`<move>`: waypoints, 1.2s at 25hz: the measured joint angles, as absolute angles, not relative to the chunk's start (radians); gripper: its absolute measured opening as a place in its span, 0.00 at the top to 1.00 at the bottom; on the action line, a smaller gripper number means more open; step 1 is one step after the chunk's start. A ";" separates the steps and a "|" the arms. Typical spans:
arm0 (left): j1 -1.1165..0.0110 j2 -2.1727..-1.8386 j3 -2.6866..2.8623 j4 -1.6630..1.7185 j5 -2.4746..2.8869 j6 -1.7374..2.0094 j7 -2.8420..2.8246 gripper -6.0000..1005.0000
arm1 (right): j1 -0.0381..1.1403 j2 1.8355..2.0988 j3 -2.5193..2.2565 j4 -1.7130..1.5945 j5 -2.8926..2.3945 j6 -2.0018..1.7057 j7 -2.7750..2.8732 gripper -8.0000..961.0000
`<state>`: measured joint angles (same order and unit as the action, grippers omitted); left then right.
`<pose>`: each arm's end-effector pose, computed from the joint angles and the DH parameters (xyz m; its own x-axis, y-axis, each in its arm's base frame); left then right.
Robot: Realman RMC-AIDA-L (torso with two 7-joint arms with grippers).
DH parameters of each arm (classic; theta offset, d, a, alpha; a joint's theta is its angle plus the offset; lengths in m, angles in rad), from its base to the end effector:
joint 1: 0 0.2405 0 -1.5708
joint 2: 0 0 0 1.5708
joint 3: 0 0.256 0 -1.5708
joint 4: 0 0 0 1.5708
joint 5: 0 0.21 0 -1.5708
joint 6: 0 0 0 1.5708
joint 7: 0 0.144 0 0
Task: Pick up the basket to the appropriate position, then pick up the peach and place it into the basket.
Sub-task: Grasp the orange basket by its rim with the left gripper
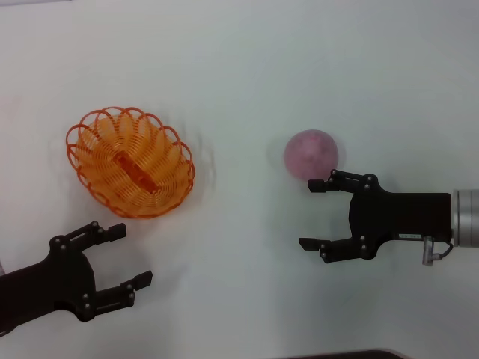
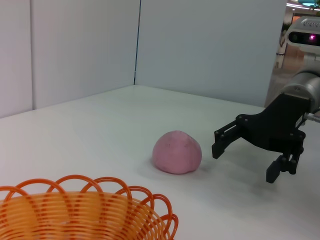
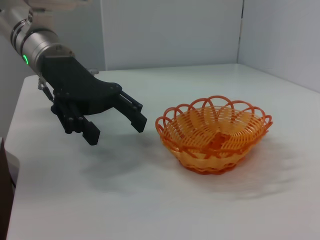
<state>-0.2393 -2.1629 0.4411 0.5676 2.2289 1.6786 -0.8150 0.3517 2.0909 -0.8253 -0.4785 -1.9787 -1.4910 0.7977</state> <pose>-0.3380 0.2014 -0.0372 0.8439 0.2230 0.4879 0.3764 -0.8942 -0.2423 0.3174 0.2519 -0.0512 0.9193 -0.0950 -0.3819 -0.1956 -0.9523 -0.2341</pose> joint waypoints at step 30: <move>-0.283 -2.129 0.373 0.634 2.227 1.717 -1.331 0.18 | 0.356 2.091 -0.820 -0.477 -1.979 -1.494 0.801 0.01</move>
<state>-0.2833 -2.1295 0.3733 0.6339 2.2275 1.7169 -1.3314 0.3559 2.0908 -0.8199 -0.4770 -1.9788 -1.4940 0.8011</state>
